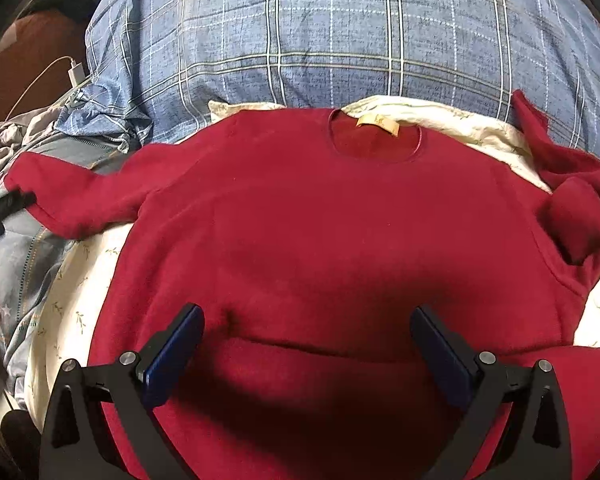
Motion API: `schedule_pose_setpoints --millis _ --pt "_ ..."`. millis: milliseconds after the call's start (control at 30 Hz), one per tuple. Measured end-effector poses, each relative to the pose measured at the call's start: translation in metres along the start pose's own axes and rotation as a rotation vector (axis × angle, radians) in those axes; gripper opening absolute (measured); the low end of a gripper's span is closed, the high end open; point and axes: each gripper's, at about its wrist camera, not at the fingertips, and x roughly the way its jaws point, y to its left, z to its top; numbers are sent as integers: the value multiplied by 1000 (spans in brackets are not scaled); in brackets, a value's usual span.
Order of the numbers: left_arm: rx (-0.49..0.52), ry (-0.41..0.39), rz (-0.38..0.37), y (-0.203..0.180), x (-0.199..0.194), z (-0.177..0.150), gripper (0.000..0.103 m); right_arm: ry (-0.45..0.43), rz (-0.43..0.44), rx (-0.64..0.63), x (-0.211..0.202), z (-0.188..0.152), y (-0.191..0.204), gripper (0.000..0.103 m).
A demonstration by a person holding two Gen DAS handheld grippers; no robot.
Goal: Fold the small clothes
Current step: 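Grasp the sweater sleeve cuff with the left gripper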
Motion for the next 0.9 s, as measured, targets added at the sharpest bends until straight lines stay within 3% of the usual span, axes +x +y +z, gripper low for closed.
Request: schedule_pose_setpoints --millis 133,233,367,400,433,467,500,533,633,767,900 --pt "28 -35 145 -2 27 31 89 4 1 -8 2 -1 1 103" --pt "20 19 172 -6 54 35 79 15 12 -6 5 0 -1 103" --pt "97 -22 228 -24 65 35 77 23 23 -3 6 2 -3 103" --pt "94 -33 229 -25 66 35 72 23 25 -1 6 2 -4 103" --pt "85 -46 229 -26 65 33 57 23 26 0 6 2 -4 103" --pt "77 -51 219 -27 64 33 34 23 28 1 6 2 -4 103" --pt "68 -44 187 -28 61 32 21 21 29 4 6 1 -5 103" --pt "31 -14 85 -23 60 36 9 19 31 6 5 1 -5 103" --pt "15 -12 -52 -33 40 34 9 14 34 12 1 2 -8 103" --pt "98 -63 -257 -79 -19 17 9 -10 32 44 -9 7 -21 103" --pt "199 -92 -416 -142 -70 -1 9 -40 27 109 -27 13 -48 103"
